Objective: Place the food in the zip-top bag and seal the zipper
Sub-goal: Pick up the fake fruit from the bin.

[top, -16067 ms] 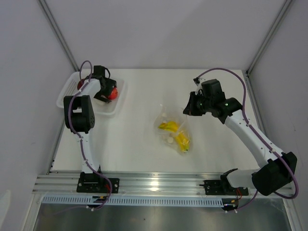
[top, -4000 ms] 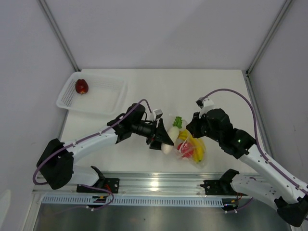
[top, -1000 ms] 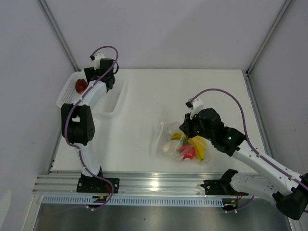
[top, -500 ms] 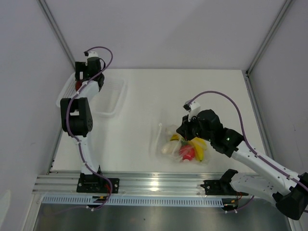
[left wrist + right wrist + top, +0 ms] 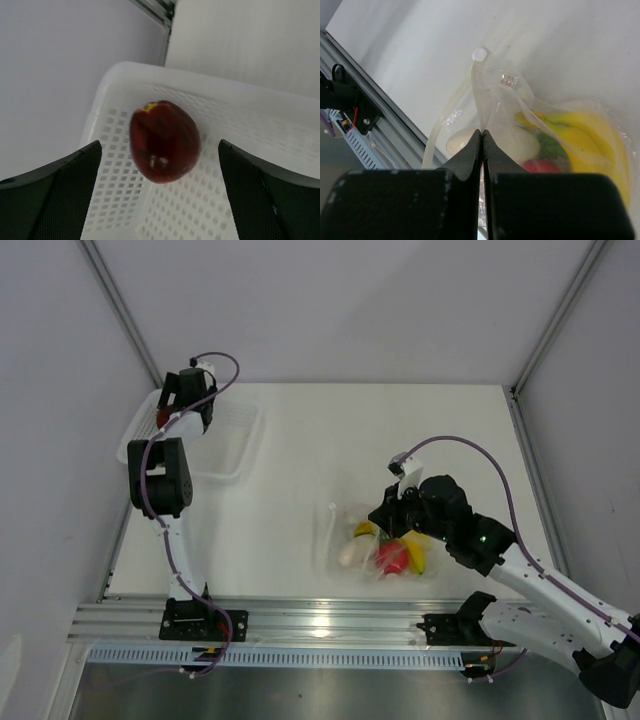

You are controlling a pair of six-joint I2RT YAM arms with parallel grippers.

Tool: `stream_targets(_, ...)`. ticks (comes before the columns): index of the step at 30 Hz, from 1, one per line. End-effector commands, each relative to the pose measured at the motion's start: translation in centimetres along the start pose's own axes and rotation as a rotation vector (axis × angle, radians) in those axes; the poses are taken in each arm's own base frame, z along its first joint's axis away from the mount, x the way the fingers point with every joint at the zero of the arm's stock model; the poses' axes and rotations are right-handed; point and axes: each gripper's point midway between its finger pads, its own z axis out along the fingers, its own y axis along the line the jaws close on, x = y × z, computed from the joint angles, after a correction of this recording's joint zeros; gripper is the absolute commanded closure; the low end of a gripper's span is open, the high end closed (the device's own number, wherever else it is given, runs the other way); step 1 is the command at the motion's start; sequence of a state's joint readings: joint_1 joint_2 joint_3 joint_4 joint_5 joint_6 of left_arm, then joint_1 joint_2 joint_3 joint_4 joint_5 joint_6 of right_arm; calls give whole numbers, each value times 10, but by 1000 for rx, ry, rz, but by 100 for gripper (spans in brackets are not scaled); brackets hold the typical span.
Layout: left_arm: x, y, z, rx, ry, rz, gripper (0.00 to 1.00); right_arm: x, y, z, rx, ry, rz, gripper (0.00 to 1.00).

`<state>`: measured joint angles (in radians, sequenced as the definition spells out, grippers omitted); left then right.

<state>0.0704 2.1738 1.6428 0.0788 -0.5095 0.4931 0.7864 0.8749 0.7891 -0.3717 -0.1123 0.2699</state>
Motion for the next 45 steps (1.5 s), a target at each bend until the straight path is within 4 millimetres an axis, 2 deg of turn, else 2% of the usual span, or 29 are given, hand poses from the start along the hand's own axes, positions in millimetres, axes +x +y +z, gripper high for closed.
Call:
stream_targets(1, 15, -11, 3, 130, 62, -17, 1, -14, 8, -6, -30, -61, -6, 100)
stream_targets(6, 25, -15, 7, 167, 87, -126, 1, -11, 9, -7, -37, -59, 0, 100)
stream_targets(9, 24, -16, 10, 172, 88, -123, 1, -9, 9, -7, -42, -54, 2, 100)
stream_targets(11, 21, -10, 12, 150, 83, -134, 1, -8, 9, -8, -43, -52, 4, 100)
stream_targets(17, 26, 9, 20, 174, 104, -215, 0, -11, 10, -11, -46, -73, 18, 100)
stream_targets(19, 26, 12, 22, 180, 114, -195, 1, -13, 10, -11, -45, -83, 15, 100)
stream_targets(20, 36, 10, 26, 166, 146, -177, 1, -14, 11, -11, -46, -86, 14, 100)
stream_targets(21, 32, 15, 27, 163, 158, -166, 0, -15, 10, -10, -43, -87, 10, 100)
stream_targets(23, 47, 10, 34, 163, 210, -158, 1, -16, 10, -8, -41, -86, 11, 100)
stream_targets(31, 46, 7, 44, 192, 232, -169, 1, -13, 11, 1, -50, -73, 21, 100)
stream_targets(36, 52, 4, 48, 199, 249, -167, 2, -11, 9, 4, -46, -67, 23, 100)
stream_targets(41, 49, 8, 49, 216, 244, -180, 12, -8, 8, 4, -45, -64, 27, 100)
stream_targets(42, 49, 7, 48, 227, 241, -177, 20, -7, 7, 5, -42, -61, 28, 100)
stream_targets(44, 50, 6, 48, 235, 242, -176, 30, -8, 7, 4, -42, -65, 26, 100)
stream_targets(45, 49, 6, 47, 239, 240, -177, 43, -8, 7, 4, -41, -67, 26, 100)
